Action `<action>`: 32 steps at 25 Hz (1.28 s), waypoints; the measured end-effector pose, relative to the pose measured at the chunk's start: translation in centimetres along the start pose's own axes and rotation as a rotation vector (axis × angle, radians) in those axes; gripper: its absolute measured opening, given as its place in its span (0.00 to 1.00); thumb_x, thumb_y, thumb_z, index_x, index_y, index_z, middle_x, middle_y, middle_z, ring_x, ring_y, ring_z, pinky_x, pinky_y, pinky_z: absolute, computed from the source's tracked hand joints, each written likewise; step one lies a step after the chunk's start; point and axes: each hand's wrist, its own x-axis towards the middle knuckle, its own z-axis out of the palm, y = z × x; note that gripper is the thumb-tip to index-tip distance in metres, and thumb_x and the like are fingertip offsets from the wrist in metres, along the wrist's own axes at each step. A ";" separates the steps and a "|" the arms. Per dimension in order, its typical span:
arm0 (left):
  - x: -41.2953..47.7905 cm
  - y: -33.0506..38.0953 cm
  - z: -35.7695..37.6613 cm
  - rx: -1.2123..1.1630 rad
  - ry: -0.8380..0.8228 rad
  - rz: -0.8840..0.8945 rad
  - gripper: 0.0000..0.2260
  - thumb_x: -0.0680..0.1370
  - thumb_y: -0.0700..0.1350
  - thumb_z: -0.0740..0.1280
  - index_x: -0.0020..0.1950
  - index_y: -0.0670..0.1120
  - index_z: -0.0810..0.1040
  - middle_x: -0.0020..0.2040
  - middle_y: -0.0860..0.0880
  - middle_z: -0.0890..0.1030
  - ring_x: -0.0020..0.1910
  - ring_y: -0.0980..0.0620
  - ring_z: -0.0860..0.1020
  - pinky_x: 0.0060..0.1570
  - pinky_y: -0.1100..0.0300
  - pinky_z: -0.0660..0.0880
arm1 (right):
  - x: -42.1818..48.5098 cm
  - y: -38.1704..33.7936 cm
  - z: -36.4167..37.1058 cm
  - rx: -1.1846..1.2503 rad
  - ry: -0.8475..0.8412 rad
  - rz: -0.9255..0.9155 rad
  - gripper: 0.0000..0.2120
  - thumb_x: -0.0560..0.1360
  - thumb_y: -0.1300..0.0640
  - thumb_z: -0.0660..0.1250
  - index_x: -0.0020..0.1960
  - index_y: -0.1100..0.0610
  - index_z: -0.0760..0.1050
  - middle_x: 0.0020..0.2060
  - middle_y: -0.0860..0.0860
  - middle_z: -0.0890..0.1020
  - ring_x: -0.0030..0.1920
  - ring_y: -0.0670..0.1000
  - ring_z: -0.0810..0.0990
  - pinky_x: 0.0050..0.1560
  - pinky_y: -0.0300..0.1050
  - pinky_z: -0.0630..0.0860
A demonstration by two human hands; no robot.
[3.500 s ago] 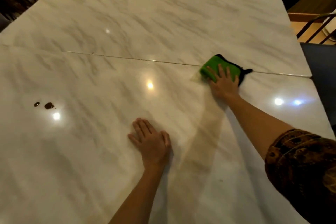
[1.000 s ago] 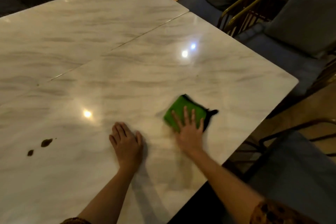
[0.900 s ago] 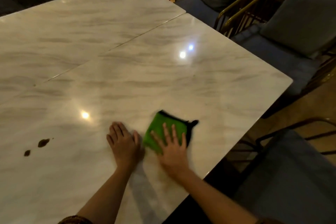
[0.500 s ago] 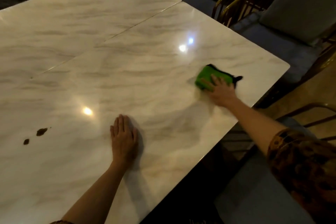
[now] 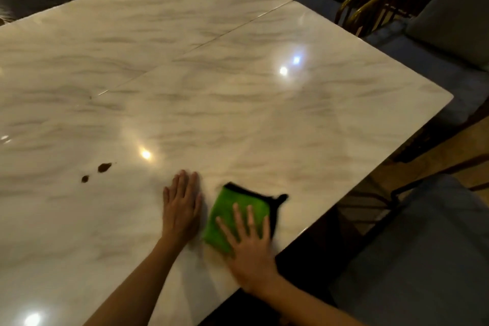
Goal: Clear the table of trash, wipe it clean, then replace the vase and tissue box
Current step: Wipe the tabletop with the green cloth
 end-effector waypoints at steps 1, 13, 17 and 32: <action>-0.5 -2.0 -0.6 0.030 -0.006 -0.042 0.29 0.78 0.59 0.44 0.76 0.48 0.58 0.76 0.42 0.59 0.75 0.42 0.58 0.71 0.42 0.55 | 0.0 -3.1 0.5 -0.007 -0.030 -0.096 0.28 0.75 0.36 0.52 0.73 0.43 0.63 0.73 0.56 0.66 0.71 0.63 0.64 0.65 0.70 0.56; -3.2 -9.7 -1.7 0.020 -0.014 -0.235 0.31 0.76 0.63 0.37 0.78 0.53 0.44 0.79 0.48 0.45 0.78 0.49 0.45 0.73 0.42 0.43 | 15.9 8.1 -4.4 -0.037 0.238 0.390 0.28 0.80 0.46 0.51 0.77 0.56 0.56 0.76 0.61 0.53 0.76 0.63 0.53 0.72 0.67 0.51; -3.1 -9.9 -1.2 0.035 -0.008 -0.247 0.30 0.77 0.62 0.39 0.78 0.54 0.43 0.79 0.49 0.45 0.77 0.50 0.44 0.73 0.41 0.44 | 11.0 -4.5 0.0 -0.045 0.157 0.020 0.27 0.77 0.43 0.52 0.74 0.51 0.64 0.72 0.60 0.66 0.71 0.64 0.66 0.66 0.68 0.61; -1.3 -20.9 -5.4 0.028 0.185 -0.415 0.34 0.77 0.60 0.42 0.77 0.41 0.51 0.78 0.43 0.53 0.77 0.45 0.52 0.73 0.41 0.49 | 26.3 -5.0 -2.1 -0.052 0.108 0.074 0.28 0.79 0.38 0.46 0.77 0.43 0.46 0.78 0.56 0.47 0.77 0.61 0.44 0.72 0.67 0.42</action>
